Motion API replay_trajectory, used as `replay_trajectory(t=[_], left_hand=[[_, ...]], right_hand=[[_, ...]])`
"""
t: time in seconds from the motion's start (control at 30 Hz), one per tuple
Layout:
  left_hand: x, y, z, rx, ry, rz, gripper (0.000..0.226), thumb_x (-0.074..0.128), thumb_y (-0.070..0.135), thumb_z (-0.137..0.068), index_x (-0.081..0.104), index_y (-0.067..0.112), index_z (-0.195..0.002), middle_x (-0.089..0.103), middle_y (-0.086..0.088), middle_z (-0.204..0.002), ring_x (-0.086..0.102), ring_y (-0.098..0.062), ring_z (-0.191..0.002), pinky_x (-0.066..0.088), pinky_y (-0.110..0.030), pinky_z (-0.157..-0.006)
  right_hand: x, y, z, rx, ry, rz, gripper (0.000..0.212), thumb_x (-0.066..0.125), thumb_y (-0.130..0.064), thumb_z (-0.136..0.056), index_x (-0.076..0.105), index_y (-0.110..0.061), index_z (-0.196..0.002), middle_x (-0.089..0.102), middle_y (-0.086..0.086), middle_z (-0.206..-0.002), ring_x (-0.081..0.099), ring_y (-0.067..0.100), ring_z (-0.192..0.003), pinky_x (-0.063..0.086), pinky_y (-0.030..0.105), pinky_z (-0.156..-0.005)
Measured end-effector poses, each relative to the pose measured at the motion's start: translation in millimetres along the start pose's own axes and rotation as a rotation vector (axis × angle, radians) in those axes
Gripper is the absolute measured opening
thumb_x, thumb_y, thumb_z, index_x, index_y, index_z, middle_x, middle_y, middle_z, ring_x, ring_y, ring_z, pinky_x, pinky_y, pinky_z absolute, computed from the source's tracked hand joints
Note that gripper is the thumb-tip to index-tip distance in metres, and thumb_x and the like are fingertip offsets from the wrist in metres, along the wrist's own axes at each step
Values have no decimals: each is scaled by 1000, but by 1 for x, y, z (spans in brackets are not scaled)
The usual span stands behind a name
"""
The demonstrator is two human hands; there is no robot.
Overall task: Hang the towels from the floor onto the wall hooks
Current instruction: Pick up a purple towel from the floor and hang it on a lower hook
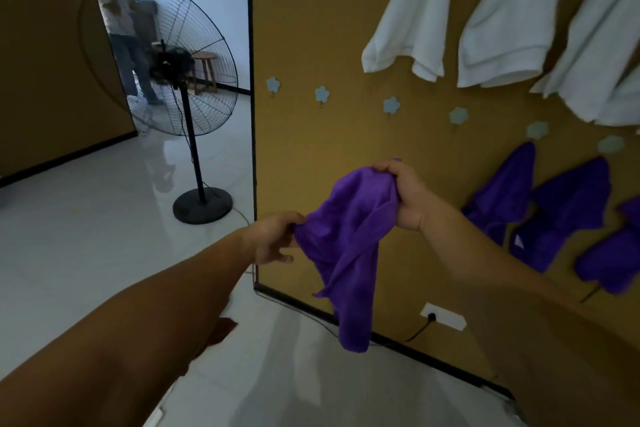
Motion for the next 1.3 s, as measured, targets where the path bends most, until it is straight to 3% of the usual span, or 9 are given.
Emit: replay_trajectory(t=[0.17,0.33,0.47,0.73,0.83,0.93,1.07,1.2,1.3], left_hand=[[-30,52,17,208,397,72,19,60,27,-90,64,10,-97,65,-9,-105,61,-26,-97,52,-40,-81],[-21,96,29,359,490,41,19,66,29,-85,63,12,-76,65,-4,-81,61,-21,-80,49,-33,-70],[-8,118,34,415,493,119,16,60,28,-89,63,18,-77,66,0,-79,62,-14,-74,46,-27,-55],[-27,135,48,379,661,-1,20,58,29,-86,53,14,-74,55,-3,-78,51,-17,-71,46,-35,-66],[-38,134,48,363,701,-61,27,63,30,-85,53,6,-78,56,-6,-83,53,-20,-75,46,-35,-65],[-45,134,45,362,690,-53,31,68,30,-85,53,5,-96,56,-7,-95,55,-24,-91,50,-39,-77],[-42,127,40,318,643,47,22,58,24,-89,52,8,-102,55,-5,-91,55,-20,-84,50,-40,-84],[-41,124,36,267,594,-18,12,51,15,-92,55,8,-101,55,-6,-86,52,-18,-77,47,-35,-69],[-42,125,34,247,579,-84,4,56,13,-92,56,9,-92,56,-6,-87,53,-18,-77,46,-35,-63]], right_hand=[[-73,3,19,86,172,286,8,59,-8,-90,61,-9,-83,68,5,-69,66,14,-55,57,25,-52],[-117,20,35,166,306,544,25,65,-7,-88,63,-2,-112,65,11,-97,61,20,-79,53,34,-74],[-131,0,49,20,485,713,14,67,-19,-88,60,-11,-80,61,5,-78,58,13,-56,45,20,-47],[-156,-26,66,-210,718,425,54,72,-33,-83,53,-2,-123,60,5,-113,62,20,-88,53,31,-70],[-165,-34,71,-226,785,462,47,64,-38,-88,60,2,-112,62,15,-119,61,32,-105,52,44,-93],[-152,-36,74,-232,630,245,27,68,-36,-87,64,-10,-82,70,8,-95,67,24,-85,57,39,-81],[-130,-25,73,-118,355,240,7,66,-18,-89,69,-12,-90,70,4,-94,64,17,-85,50,34,-82],[-157,-42,82,-244,550,221,11,74,-9,-81,63,-8,-81,67,10,-95,63,16,-75,53,32,-67],[-167,-48,81,-305,599,215,22,74,-8,-82,65,-7,-102,64,9,-104,62,18,-88,55,30,-74]])
Point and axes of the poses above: each hand's wrist, its own z-axis away from the middle knuckle, its own x-axis out of the palm, y = z × x, the point moved 10 cm from there along -z, towards the middle knuckle
